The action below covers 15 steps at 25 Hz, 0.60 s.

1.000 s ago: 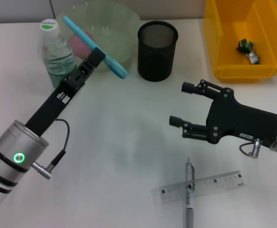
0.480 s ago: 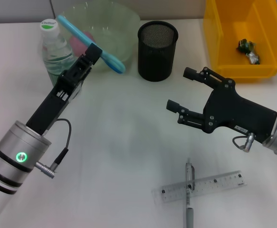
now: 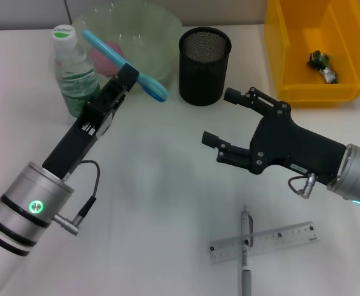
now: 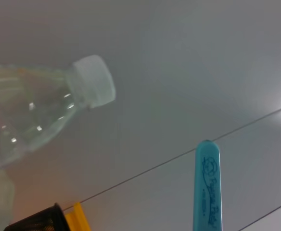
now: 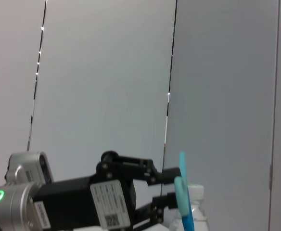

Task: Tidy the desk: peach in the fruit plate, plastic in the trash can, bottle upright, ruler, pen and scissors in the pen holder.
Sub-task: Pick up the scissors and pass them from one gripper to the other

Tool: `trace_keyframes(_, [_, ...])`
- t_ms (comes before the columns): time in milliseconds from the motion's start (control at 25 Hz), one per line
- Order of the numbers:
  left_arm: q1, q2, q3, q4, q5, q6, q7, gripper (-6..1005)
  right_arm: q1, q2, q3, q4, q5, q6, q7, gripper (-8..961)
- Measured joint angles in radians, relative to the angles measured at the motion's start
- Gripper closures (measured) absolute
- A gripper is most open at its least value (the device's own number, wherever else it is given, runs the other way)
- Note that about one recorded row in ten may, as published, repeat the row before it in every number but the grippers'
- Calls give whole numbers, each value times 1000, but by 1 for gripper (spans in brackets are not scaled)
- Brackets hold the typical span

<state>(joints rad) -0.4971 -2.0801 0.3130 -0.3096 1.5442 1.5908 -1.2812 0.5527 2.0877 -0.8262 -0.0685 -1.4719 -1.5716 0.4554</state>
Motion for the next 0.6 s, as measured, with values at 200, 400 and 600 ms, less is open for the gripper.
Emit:
trace_keyframes(200, [-3,0,-25,-37,0,-36,4,746,27,0,10,40,28,3,-14,135])
trace_keyframes(400, [-29,0,-43,-70,6,-73,10,746,58,2,11,47,38,50,-16,135])
trace_keyframes(600, [-42,-1,-57,-83,12,-97,10,746,79,4,14,61,38,79,-32,134])
